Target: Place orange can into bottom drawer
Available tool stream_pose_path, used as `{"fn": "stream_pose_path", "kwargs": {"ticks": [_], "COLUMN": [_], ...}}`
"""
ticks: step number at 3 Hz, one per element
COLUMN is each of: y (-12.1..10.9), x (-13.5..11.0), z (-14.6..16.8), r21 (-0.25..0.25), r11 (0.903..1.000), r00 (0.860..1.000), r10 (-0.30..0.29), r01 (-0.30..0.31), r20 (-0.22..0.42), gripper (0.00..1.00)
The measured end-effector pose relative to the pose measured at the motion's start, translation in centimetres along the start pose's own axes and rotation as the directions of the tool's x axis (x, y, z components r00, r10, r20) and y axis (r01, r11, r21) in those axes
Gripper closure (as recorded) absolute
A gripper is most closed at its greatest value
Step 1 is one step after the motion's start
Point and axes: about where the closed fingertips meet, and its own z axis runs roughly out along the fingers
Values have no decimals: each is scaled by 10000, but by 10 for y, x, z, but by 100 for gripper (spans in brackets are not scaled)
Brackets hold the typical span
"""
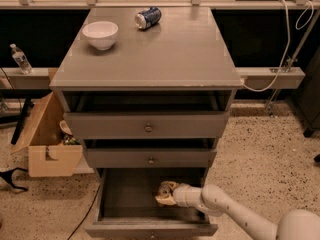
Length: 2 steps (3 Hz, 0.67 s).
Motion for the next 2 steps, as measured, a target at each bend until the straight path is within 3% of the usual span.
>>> {"fn": "stream_pose_path", "kwargs": {"ticks": [1, 2], "y": [-8, -11], "x": [24, 34], "z": [15, 21], "r21": [283, 370], "r11": [9995, 9992], "r00": [9998, 9994], "r10": [129, 181], "r01": [-124, -170], "r20": [-174, -303], "gripper": [20, 0]}}
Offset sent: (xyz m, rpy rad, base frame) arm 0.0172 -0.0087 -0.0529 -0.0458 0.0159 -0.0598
